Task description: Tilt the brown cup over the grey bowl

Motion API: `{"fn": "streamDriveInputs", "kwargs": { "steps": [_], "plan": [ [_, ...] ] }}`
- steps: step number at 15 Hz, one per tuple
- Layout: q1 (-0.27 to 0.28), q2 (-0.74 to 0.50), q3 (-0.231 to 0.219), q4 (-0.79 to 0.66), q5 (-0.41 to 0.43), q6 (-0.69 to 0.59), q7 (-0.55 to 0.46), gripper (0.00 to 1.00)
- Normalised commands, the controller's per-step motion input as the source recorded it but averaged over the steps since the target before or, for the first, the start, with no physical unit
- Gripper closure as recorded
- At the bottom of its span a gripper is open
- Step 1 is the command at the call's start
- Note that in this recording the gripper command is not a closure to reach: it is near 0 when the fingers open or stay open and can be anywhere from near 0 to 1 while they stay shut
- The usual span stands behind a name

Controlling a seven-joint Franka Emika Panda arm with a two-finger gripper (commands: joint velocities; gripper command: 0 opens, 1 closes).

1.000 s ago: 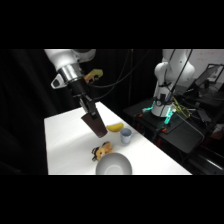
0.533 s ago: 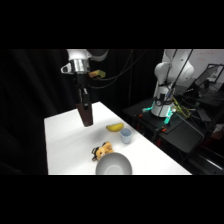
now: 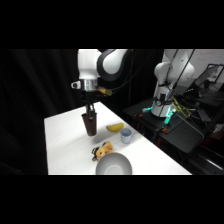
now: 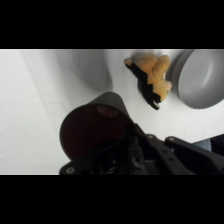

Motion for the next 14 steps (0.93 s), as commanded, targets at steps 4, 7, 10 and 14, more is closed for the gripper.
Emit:
{"fn": "streamDriveInputs", "kwargs": {
  "steps": [4, 7, 10, 14],
  "plan": [
    [0.074, 0.07, -0.049, -0.06, -0.346, 0.27, 0.34, 0.10],
    [0.089, 0.07, -0.106, -0.03, -0.336, 0.18, 0.32, 0.10],
    [0.081, 0.05, -0.091, 0.02, -0.226, 0.04, 0.23, 0.09],
    [0.095, 0.03, -0.101, 0.04, -0.189, -0.01, 0.20, 0.02]
  ]
}}
